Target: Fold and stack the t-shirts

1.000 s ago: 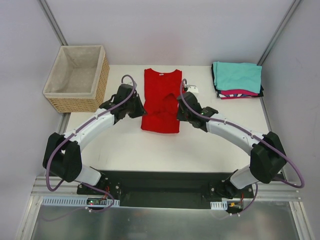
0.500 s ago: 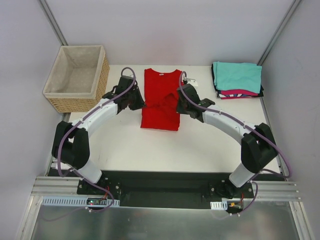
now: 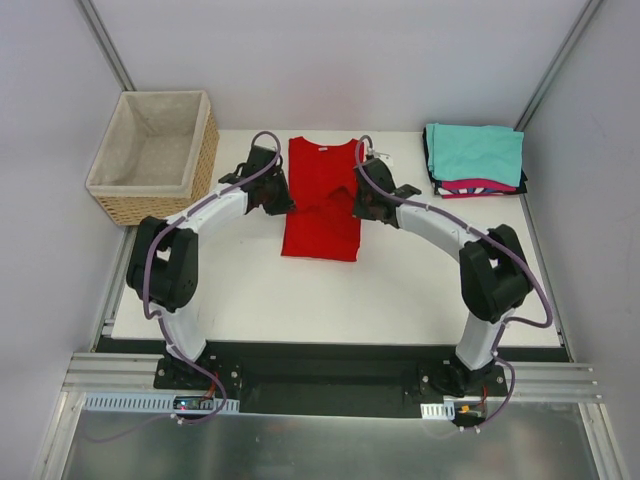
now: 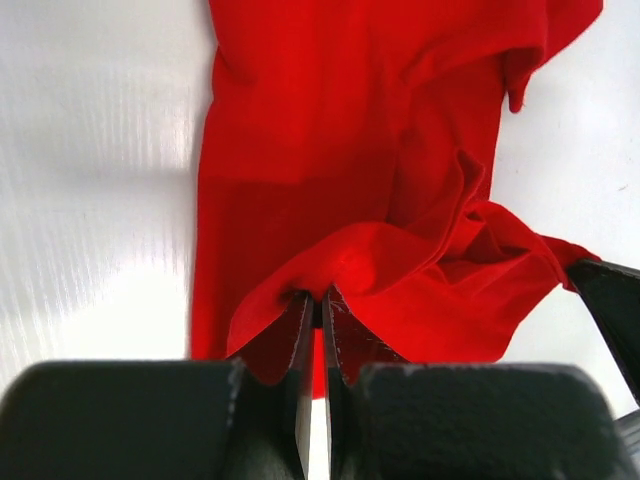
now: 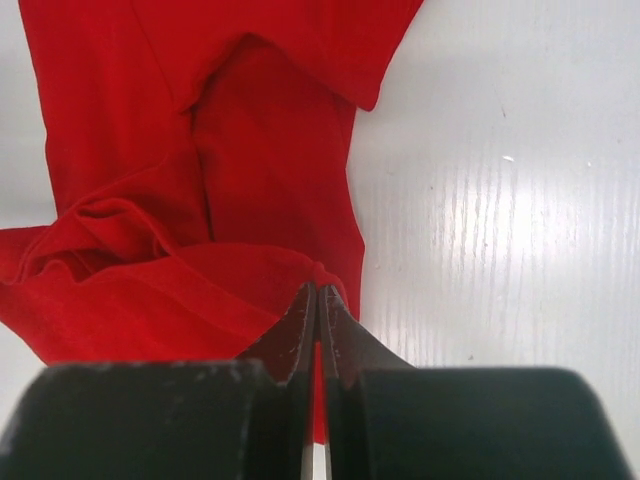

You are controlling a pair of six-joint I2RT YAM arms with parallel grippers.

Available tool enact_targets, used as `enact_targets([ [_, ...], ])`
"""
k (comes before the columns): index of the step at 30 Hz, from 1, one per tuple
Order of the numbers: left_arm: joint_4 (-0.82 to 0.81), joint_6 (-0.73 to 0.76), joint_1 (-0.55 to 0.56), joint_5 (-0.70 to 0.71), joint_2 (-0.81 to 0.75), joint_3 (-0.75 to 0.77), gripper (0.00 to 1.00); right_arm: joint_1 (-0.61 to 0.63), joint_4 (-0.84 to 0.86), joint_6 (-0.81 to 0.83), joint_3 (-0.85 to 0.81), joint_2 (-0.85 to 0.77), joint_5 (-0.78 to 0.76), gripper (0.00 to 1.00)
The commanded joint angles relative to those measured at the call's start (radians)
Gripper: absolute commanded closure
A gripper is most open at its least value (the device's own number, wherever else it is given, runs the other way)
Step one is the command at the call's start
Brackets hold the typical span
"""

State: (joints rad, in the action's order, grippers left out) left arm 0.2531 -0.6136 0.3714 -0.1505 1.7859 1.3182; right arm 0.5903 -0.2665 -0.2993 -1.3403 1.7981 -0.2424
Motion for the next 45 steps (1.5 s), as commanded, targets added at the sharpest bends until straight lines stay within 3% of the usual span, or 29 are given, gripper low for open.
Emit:
enact_targets([
  [1,0.003,0.023,-0.022,-0.023,0.047,0.073,0.98,-0.027,0.01,0.019,-0.075,0.053,0.04,0.99],
  [13,0.002,0.023,-0.065,-0.049,0.187,0.185,0.97,-0.069,-0.002,0.032,-0.203,0.191,0.084,0.99],
  [17,0.005,0.028,-0.066,-0.041,0.225,0.207,0.59,-0.075,-0.007,0.038,-0.221,0.213,0.089,0.97],
  [19,0.003,0.029,-0.068,-0.043,0.237,0.217,0.5,-0.075,-0.008,0.038,-0.224,0.222,0.092,0.92],
  [21,0.005,0.032,-0.069,-0.044,0.247,0.222,0.38,-0.075,-0.008,0.039,-0.223,0.227,0.089,0.75],
  [22,0.005,0.032,-0.071,-0.044,0.25,0.225,0.26,-0.076,-0.01,0.038,-0.223,0.227,0.088,0.54],
  [23,0.005,0.031,-0.072,-0.05,0.25,0.225,0.01,-0.076,-0.008,0.04,-0.22,0.225,0.084,0.44],
  [25,0.008,0.031,-0.075,-0.052,0.239,0.227,0.01,-0.075,-0.01,0.043,-0.218,0.213,0.066,0.22],
  [26,0.009,0.032,-0.075,-0.05,0.215,0.225,0.01,-0.075,-0.014,0.046,-0.221,0.204,0.054,0.17],
  [31,0.014,0.015,-0.074,-0.058,0.064,0.173,0.01,-0.047,-0.036,0.101,-0.209,0.055,-0.026,0.06],
  [37,0.014,-0.018,-0.057,-0.106,-0.167,-0.012,0.01,0.052,-0.102,0.077,-0.154,-0.088,-0.034,0.05],
  [45,-0.021,-0.052,-0.008,-0.156,-0.266,-0.241,0.02,0.131,-0.041,-0.026,0.042,-0.144,-0.028,0.07],
])
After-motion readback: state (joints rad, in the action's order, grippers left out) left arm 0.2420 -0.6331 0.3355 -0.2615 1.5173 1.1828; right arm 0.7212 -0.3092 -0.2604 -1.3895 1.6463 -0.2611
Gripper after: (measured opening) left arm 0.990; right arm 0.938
